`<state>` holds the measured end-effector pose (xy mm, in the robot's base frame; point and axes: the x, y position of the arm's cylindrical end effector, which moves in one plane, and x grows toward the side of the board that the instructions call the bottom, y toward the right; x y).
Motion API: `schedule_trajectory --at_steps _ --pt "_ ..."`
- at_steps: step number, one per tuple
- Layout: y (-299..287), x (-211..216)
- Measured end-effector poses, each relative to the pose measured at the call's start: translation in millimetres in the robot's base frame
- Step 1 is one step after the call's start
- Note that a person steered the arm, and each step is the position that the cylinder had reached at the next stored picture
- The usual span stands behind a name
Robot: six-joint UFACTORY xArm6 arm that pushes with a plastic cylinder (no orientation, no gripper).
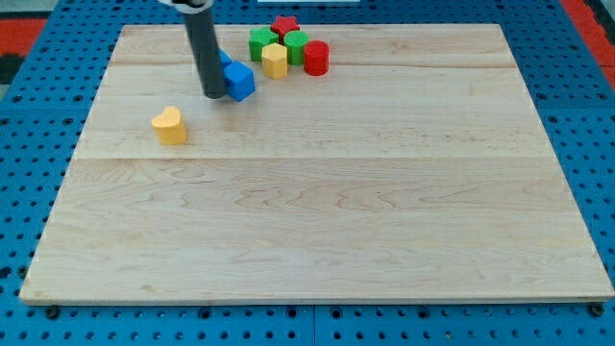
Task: Put your arm at the top center of the board
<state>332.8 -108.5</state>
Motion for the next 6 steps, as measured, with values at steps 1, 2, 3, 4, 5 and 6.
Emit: schedule_trajectory --at_steps 1,2,3,4,5,6 --pt "46.5 21.1" --pt "160.6 -9.2" --pt "206.7 -105.8" --pt "187.6 -140.1" --pt "110.8 -139.3" --pt "97.8 -138.8"
